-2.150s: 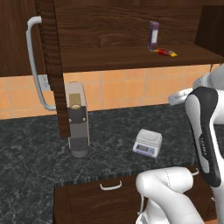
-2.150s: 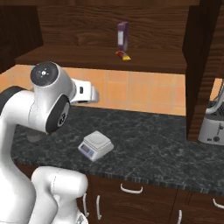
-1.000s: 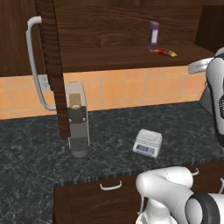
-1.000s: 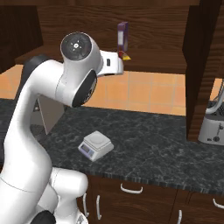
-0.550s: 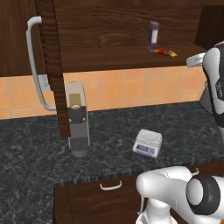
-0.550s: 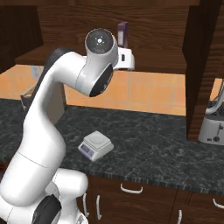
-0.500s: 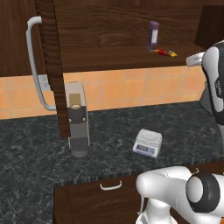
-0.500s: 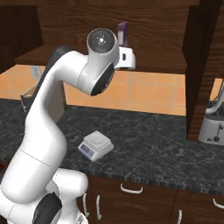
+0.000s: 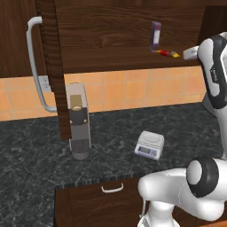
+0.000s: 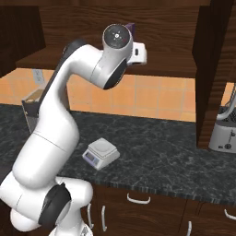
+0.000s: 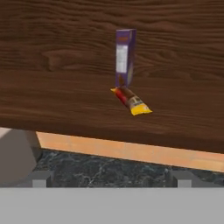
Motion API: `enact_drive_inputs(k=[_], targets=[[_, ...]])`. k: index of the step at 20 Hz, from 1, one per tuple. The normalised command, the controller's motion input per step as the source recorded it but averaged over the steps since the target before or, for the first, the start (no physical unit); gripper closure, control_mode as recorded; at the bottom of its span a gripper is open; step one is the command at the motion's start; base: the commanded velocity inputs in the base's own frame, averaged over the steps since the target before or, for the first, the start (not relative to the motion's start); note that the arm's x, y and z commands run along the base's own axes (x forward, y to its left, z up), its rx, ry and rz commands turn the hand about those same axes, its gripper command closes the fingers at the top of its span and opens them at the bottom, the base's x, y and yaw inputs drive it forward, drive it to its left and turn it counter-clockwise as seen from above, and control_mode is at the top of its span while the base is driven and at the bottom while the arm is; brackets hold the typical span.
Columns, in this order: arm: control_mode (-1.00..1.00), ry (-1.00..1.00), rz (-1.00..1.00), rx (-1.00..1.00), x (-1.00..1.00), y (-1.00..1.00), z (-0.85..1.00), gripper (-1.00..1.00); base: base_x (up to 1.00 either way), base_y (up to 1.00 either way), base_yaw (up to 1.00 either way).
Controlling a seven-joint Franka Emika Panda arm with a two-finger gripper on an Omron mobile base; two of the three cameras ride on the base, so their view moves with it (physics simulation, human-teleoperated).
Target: Pick the bar and place it on the digital scale for weighing, and close the cabinet.
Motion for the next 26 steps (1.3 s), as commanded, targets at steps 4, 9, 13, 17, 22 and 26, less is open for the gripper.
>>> enact_drive_inputs(k=[4,9,13,17,22,26], targets=[[-1.0,0.0,0.03,0.0,0.58,-0.01,0.0,-1.0,0.0,0.0,0.0],[-1.0,0.02,0.08,0.01,0.53,-0.01,0.0,-1.0,0.0,0.0,0.0],[-1.0,0.0,0.11,0.0,0.38,-0.03,-0.08,-1.0,0.0,0.0,0.0],[-1.0,0.0,0.07,0.0,0.36,-0.01,-0.11,-1.0,0.0,0.0,0.0],[-1.0,0.0,0.0,0.0,0.35,0.0,-0.15,-1.0,0.0,0.0,0.0],[-1.0,0.0,0.0,0.0,0.42,-0.04,-0.06,-1.0,0.0,0.0,0.0]])
